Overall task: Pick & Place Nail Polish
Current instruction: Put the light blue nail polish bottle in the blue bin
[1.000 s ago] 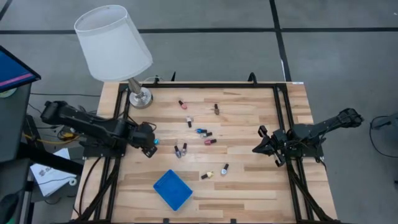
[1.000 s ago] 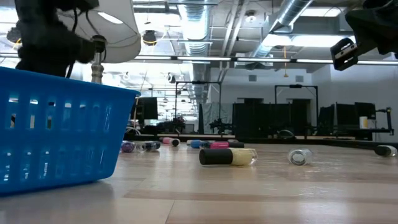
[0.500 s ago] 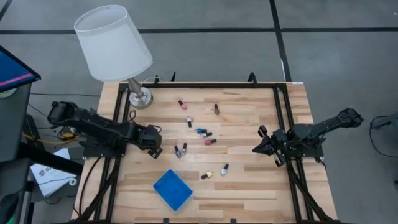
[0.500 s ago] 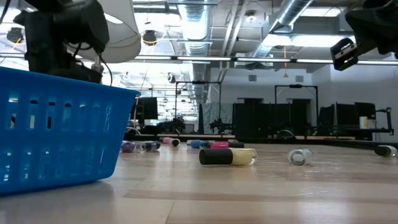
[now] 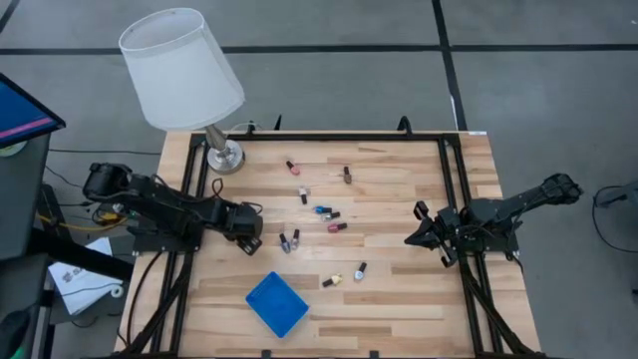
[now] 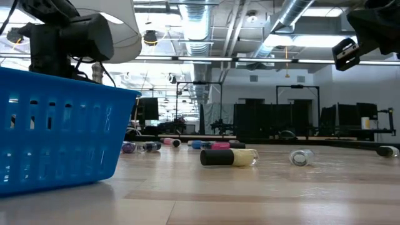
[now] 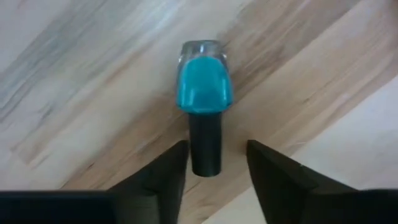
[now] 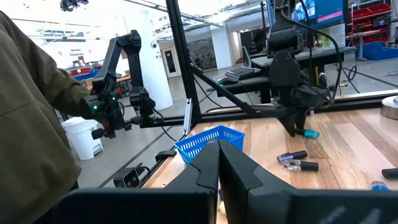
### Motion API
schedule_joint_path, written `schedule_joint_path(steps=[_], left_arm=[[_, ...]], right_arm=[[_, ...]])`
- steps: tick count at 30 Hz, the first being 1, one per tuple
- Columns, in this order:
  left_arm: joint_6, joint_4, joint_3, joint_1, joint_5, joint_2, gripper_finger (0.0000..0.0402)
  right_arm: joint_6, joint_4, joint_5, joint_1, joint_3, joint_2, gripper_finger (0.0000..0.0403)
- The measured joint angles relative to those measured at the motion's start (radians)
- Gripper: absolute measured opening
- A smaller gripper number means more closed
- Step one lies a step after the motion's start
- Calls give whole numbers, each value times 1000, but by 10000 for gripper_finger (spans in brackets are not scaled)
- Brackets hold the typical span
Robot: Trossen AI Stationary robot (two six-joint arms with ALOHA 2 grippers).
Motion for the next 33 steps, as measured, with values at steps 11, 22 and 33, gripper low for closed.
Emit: schedule_joint_path(steps=[11,22,33], left_arm=[[33,-5,-5,107,45,-32,47],[59,6,159,-11,70,-252,47],[238,73,395,-416,70,-222,47]], right_arm=[[0,2,0,0,0,0,0],[0,2,0,0,0,0,0],[0,0,0,0,0,-1,0]])
